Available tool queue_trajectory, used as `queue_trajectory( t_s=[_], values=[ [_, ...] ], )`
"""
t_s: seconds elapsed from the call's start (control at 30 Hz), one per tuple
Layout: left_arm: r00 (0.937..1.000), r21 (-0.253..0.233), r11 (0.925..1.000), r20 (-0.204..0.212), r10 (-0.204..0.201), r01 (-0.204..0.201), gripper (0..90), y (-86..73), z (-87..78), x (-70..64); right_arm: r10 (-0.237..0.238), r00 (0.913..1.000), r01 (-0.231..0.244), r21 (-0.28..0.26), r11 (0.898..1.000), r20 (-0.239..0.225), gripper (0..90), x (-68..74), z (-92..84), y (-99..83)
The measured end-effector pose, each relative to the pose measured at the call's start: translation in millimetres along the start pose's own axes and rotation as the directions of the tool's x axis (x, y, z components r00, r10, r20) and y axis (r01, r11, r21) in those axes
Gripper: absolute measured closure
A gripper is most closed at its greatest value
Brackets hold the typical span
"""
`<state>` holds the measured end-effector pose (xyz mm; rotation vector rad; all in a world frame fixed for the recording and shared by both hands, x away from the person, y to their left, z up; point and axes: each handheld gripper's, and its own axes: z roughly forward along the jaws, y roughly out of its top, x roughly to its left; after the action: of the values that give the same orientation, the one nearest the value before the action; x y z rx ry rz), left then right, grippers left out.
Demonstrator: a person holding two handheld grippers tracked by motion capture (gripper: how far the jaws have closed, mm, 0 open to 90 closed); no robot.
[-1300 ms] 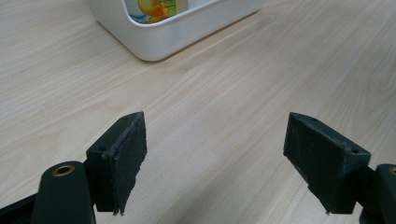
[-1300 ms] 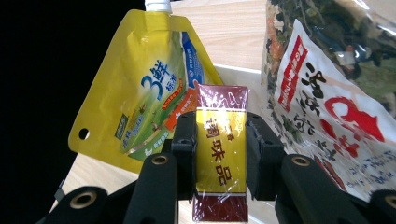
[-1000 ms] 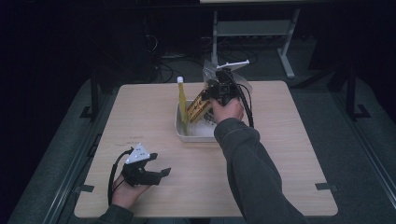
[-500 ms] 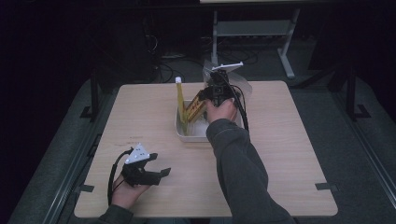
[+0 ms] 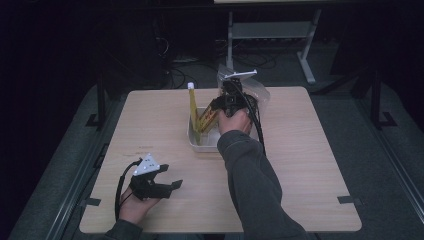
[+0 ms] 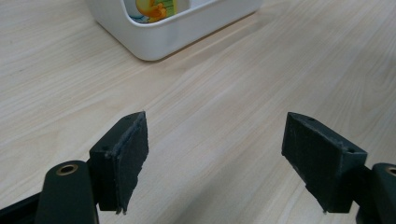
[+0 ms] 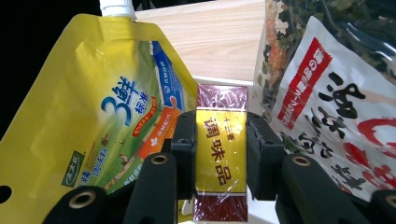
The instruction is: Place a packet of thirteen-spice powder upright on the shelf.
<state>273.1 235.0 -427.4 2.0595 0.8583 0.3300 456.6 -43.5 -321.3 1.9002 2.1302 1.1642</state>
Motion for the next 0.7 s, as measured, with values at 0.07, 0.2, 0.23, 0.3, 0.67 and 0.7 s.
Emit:
queue_trajectory(
  t_s=[0.07, 0.2, 0.23, 0.3, 0.67, 0.7],
  values=[
    [1.0, 0.0, 1.0, -0.001, 0.0, 0.0, 22.4, -0.2, -0.5, 0.2, 0.002, 1.0, -0.002, 0.003, 1.0, 0.001, 67.5, -0.3, -0.1, -0.9],
    [1.0, 0.002, 1.0, -0.002, 0.0, 0.0, 22.4, -0.4, -0.6, 0.2, 0.007, 1.0, -0.007, -0.002, 1.0, 0.0, 66.8, -1.5, 0.0, -3.0],
    [1.0, 0.001, 1.0, -0.001, 0.0, 0.0, 22.4, -0.4, -0.6, 0.2, 0.007, 1.0, -0.007, -0.002, 1.0, -0.002, 66.5, -1.6, -0.1, -3.6],
    [1.0, 0.0, 1.0, 0.0, -0.001, 0.001, 22.6, -0.5, -0.8, 0.4, 0.008, 0.9999, -0.008, 0.003, 1.0, -0.01, 66.1, -1.3, 0.0, -5.0],
    [1.0, 0.0, 1.0, -0.001, 0.001, -0.001, 23.2, -0.8, -1.6, 0.1, 0.018, 0.9986, -0.017, 0.011, 1.0, -0.05, 61.0, -4.9, -3.0, -12.6],
    [1.0, 0.001, 1.0, -0.001, 0.0, 0.0, 23.3, -0.8, -1.5, 0.2, 0.017, 0.9986, -0.017, 0.012, 1.0, -0.05, 61.0, -4.6, -3.1, -13.4]
  ],
)
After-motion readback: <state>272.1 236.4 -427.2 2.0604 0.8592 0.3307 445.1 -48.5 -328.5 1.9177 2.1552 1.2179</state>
